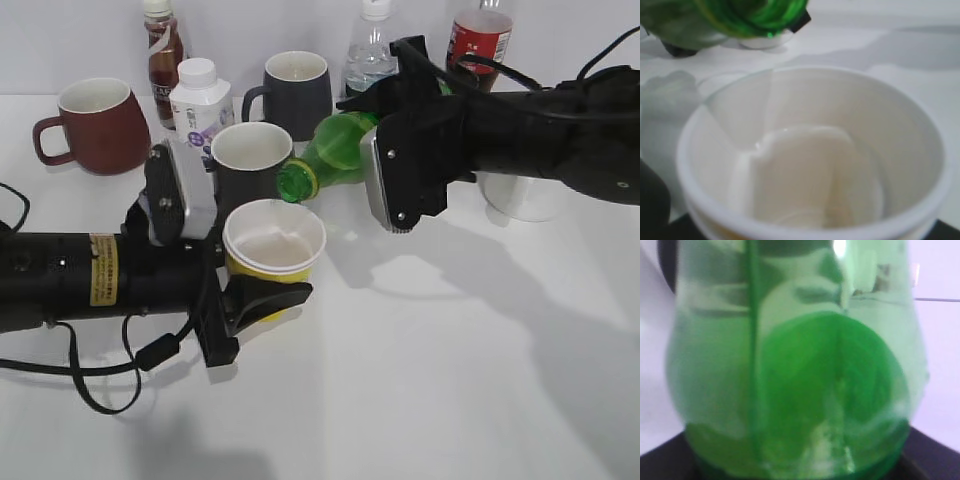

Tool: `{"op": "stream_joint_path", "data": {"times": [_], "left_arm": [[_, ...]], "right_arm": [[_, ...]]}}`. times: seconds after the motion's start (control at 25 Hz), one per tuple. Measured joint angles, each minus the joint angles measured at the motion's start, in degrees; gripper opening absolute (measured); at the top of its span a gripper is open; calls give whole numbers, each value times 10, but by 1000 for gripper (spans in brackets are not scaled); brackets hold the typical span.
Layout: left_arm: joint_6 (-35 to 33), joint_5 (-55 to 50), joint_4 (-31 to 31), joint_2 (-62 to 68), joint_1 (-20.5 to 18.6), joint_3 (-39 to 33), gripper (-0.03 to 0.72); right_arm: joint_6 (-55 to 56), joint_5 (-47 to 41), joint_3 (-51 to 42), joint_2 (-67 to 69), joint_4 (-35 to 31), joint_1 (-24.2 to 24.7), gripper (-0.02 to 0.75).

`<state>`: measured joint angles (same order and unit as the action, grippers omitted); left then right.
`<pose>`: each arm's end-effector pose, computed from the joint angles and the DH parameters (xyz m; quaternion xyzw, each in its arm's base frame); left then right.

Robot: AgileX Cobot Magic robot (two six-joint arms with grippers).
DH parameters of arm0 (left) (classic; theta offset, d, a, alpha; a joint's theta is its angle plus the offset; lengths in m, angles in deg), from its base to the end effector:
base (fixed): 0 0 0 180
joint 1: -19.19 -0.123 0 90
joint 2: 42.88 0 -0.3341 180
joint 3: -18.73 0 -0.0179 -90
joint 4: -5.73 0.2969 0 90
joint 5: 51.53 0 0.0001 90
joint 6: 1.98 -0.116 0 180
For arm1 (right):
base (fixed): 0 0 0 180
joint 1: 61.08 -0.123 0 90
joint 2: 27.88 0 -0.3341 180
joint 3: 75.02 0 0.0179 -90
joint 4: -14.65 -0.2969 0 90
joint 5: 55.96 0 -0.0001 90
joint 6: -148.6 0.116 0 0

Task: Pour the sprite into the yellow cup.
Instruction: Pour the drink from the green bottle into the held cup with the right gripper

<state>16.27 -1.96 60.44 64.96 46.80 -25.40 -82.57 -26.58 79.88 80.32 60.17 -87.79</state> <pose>0.2662 -0.2205 0.1449 0.5064 0.6531 -0.2959 0.4791 0.3691 0.2311 0.2094 -0.7539 0.3245 -0.1773 0.5430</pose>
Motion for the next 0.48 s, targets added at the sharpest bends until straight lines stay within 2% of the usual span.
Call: {"op": "stream_joint_path", "data": {"times": [0.48], "left_arm": [[3,-4,7,0,0,0,412]], "right_arm": [[-47,-4,0,0,-21,0,428]]}}
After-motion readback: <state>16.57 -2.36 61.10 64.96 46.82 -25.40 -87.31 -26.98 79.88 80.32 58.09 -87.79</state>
